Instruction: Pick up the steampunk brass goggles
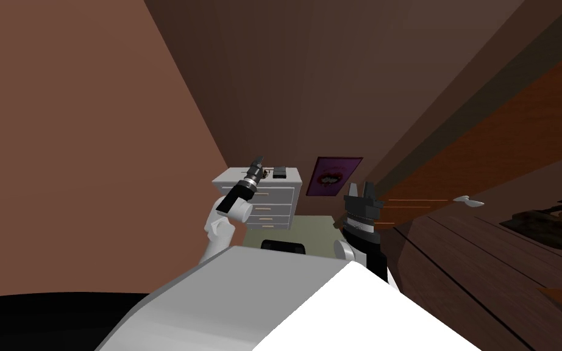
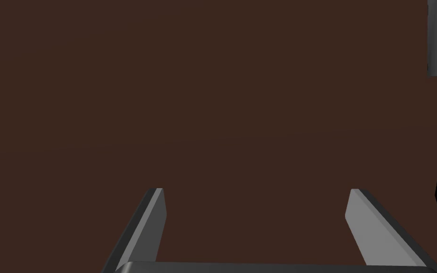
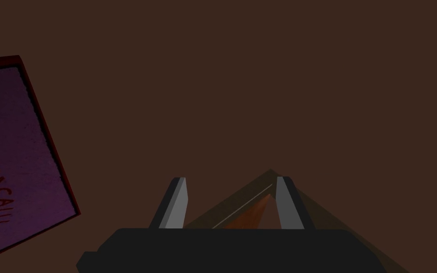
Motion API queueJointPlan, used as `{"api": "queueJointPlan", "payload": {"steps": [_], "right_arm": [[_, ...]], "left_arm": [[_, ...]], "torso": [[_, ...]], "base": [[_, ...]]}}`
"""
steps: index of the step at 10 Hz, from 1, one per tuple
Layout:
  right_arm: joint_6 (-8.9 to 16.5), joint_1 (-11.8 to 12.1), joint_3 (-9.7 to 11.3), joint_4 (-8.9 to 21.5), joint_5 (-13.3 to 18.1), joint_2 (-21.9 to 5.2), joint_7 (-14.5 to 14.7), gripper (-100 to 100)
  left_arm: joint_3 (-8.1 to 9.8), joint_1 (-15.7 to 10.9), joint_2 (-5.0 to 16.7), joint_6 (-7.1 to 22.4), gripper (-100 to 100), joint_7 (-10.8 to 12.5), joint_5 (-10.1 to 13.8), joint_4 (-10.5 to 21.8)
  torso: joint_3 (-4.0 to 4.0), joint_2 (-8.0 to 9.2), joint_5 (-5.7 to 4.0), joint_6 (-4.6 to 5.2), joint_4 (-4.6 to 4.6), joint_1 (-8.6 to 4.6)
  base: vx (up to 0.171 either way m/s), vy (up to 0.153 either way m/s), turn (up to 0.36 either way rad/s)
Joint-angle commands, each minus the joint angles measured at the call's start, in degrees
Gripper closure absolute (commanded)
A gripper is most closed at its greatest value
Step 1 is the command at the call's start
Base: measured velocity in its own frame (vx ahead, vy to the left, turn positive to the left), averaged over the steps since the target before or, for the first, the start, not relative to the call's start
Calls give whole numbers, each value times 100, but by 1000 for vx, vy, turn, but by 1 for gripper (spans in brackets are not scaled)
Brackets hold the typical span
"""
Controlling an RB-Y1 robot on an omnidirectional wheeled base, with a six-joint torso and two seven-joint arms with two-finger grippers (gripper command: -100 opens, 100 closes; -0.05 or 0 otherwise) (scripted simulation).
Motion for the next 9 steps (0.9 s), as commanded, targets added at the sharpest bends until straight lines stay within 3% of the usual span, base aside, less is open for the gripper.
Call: {"api": "queueJointPlan", "payload": {"steps": [1,9], "right_arm": [[0,0,0,0,0,0,0,0],[0,0,0,0,0,0,0,0]], "left_arm": [[-31,-154,-9,286,-100,62,-33,-31],[-62,-469,-26,1571,-100,202,-74,-111]], "torso": [[0,0,0,0,0,0],[-2,-3,1,0,-1,3]], "base": [[17,14,-10],[13,14,-5]]}}
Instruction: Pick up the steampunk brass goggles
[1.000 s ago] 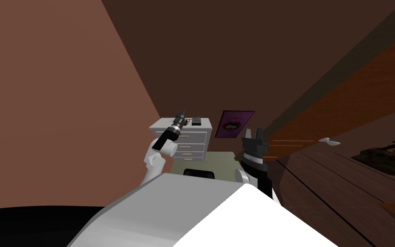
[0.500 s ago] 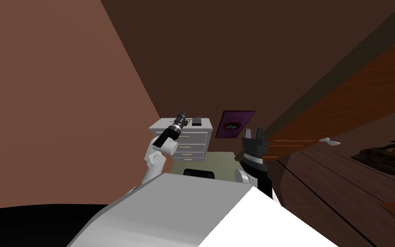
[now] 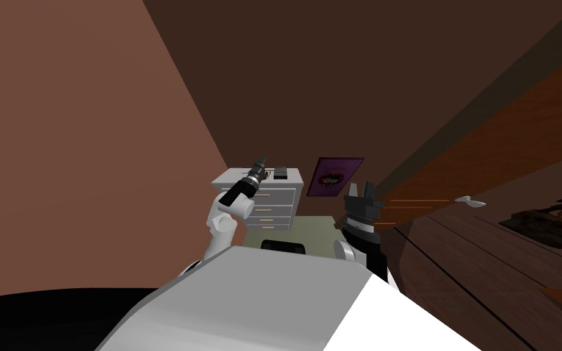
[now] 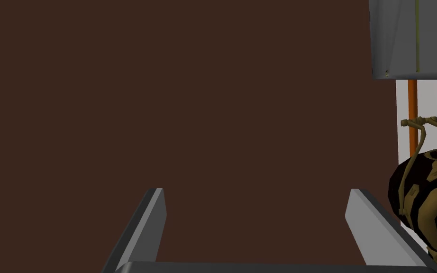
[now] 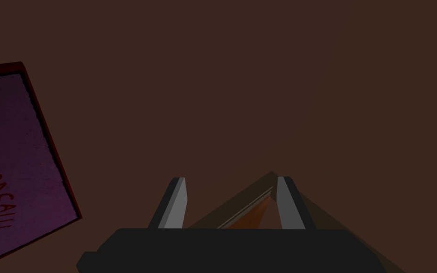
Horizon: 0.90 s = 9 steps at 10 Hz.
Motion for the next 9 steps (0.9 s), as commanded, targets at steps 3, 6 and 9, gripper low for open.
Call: {"api": "queueJointPlan", "payload": {"steps": [3,6,9], "right_arm": [[0,0,0,0,0,0,0,0],[0,0,0,0,0,0,0,0],[0,0,0,0,0,0,0,0]], "left_arm": [[-4,-152,-10,610,-100,80,-11,-43],[-14,-299,-37,1123,-100,158,-32,-77],[-21,-441,-71,1602,-100,241,-53,-110]], "torso": [[-1,-2,0,0,0,1],[-2,-4,1,0,-1,4],[-2,-3,0,0,-1,1]], "base": [[15,13,-1],[19,18,1],[17,14,3]]}}
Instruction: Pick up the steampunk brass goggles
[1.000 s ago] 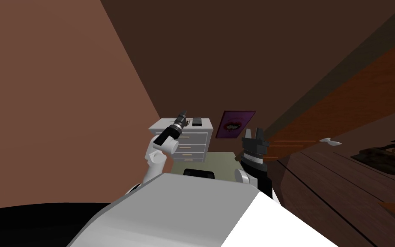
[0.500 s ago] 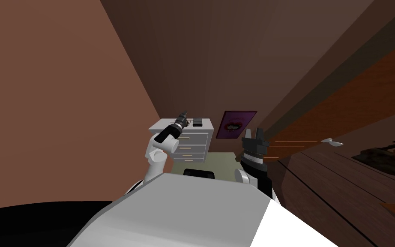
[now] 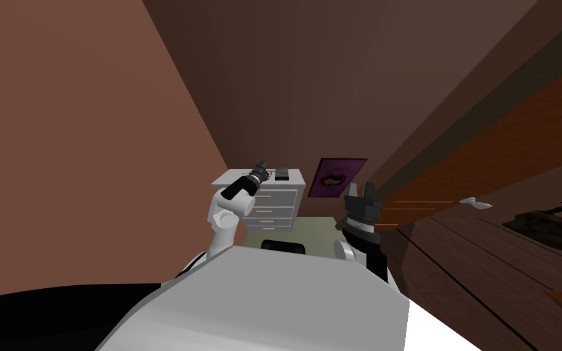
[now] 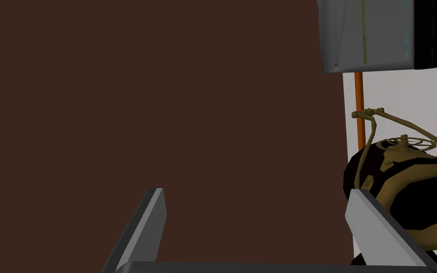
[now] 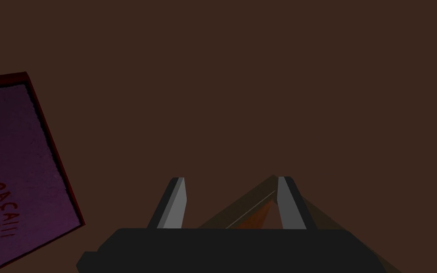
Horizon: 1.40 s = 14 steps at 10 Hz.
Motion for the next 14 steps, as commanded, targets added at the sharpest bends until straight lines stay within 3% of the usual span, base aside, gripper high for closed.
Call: {"api": "queueJointPlan", "payload": {"steps": [1,14], "right_arm": [[0,0,0,0,0,0,0,0],[0,0,0,0,0,0,0,0]], "left_arm": [[-6,-121,-36,286,-100,88,-20,-28],[-2,-605,-224,2325,-100,444,-102,-182]], "torso": [[0,0,0,0,0,0],[-2,-5,1,0,-1,4]], "base": [[19,23,11],[24,17,8]]}}
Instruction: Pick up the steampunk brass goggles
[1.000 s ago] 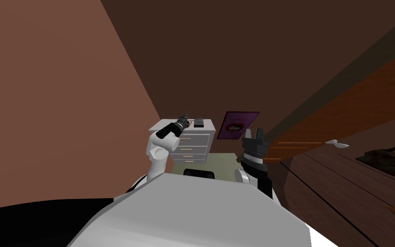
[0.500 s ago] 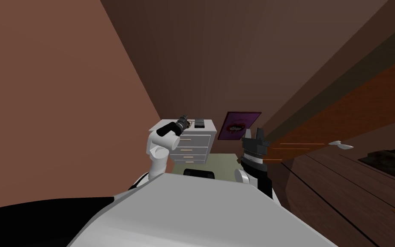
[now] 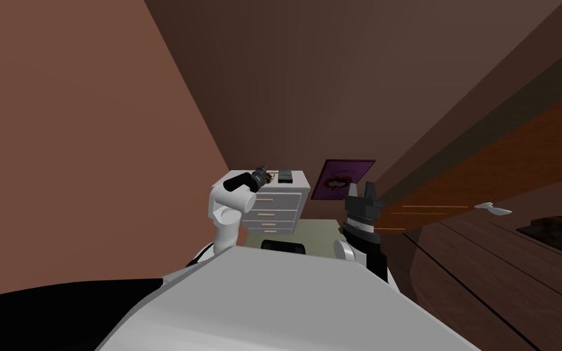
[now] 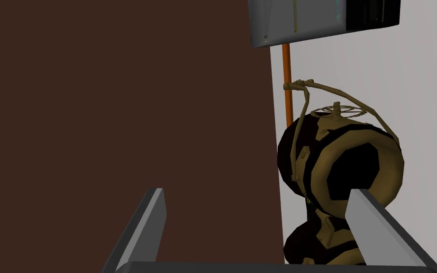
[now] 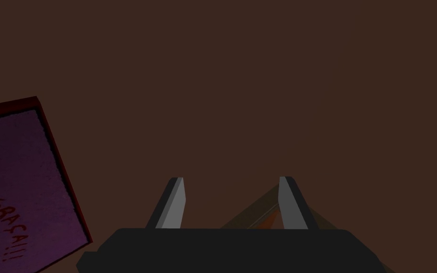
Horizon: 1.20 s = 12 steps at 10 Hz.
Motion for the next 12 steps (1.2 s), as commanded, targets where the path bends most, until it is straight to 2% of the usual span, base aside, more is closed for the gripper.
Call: {"api": "queueJointPlan", "payload": {"steps": [1,2,5,6,10,11,12], "right_arm": [[0,0,0,0,0,0,0,0],[0,0,0,0,0,0,0,0],[0,0,0,0,0,0,0,0],[0,0,0,0,0,0,0,0],[0,0,0,0,0,0,0,0],[0,0,0,0,0,0,0,0],[0,0,0,0,0,0,0,0]], "left_arm": [[-2,-40,-14,180,-100,16,-11,-3],[4,-143,-66,394,-100,106,-31,-45],[12,-239,-120,911,-100,195,-49,-90],[12,-239,-120,983,-100,195,-49,-90],[33,-405,-235,1661,-100,363,-84,-191],[33,-405,-235,1708,-100,363,-84,-191],[45,-475,-298,1934,-100,441,-100,-249]], "torso": [[0,0,0,0,0,0],[3,5,-1,0,1,-3],[-1,-2,1,0,0,6],[-1,-2,1,0,-1,5],[-1,-3,0,0,0,2],[-2,-3,0,0,-1,1],[1,2,0,0,0,-2]], "base": [[11,6,2],[20,14,25],[35,28,19],[20,11,-6],[36,20,23],[19,7,-2],[24,19,35]]}}
